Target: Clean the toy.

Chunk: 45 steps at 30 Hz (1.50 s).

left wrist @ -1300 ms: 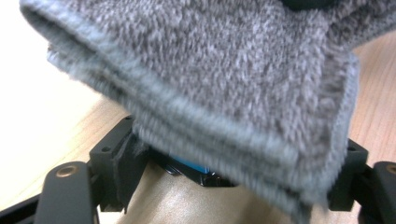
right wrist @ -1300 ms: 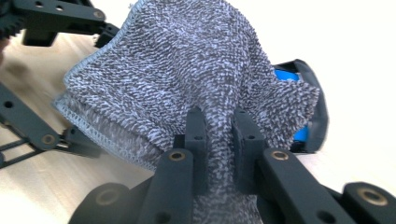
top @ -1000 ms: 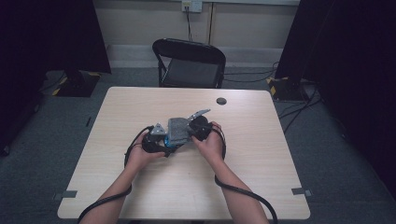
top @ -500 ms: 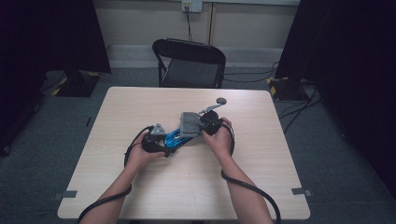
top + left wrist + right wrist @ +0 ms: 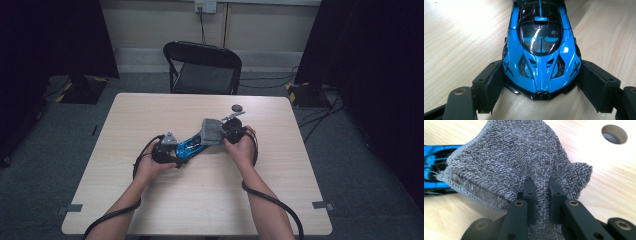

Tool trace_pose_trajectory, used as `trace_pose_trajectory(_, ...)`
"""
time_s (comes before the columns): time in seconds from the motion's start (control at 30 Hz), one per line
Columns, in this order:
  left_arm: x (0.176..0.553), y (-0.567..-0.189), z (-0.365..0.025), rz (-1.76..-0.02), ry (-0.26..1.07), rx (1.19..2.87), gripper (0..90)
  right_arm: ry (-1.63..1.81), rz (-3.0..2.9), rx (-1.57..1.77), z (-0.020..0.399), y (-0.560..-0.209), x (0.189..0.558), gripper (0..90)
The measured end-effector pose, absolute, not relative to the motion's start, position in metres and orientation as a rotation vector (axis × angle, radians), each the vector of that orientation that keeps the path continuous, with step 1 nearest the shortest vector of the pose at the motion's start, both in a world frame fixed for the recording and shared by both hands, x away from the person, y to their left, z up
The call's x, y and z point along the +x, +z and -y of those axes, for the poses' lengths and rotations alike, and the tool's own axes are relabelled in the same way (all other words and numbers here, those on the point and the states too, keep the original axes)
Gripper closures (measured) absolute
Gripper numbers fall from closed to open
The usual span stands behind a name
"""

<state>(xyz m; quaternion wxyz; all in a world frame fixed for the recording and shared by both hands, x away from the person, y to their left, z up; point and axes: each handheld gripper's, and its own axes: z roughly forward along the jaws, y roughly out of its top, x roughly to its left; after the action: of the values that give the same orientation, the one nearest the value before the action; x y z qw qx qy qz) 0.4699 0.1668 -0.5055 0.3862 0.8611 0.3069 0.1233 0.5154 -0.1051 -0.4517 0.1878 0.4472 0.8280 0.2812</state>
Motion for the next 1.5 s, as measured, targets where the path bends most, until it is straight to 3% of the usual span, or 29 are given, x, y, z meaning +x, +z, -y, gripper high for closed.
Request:
trace_pose_trajectory(0.63, 0.470, -0.506, -0.167, -0.782, 0.314, 2.192, 23.1, 0.775, -2.255, 1.357, 0.160, -0.452, 0.505, 79.2)
trace_pose_trajectory(0.9, 0.470, -0.506, -0.167, -0.782, 0.314, 2.192, 23.1, 0.863, -2.209, 1.346, 0.174, -0.430, 0.495, 79.2)
trace_pose_trajectory(1.13, 0.470, -0.506, -0.167, -0.782, 0.314, 2.192, 23.1, 0.943, -2.230, 1.264, 0.158, -0.413, 0.486, 79.2)
trace_pose_trajectory(1.5, 0.470, -0.506, -0.167, -0.781, 0.314, 2.193, 23.0, 1.053, -2.331, 1.112, 0.089, -0.403, 0.477, 79.2)
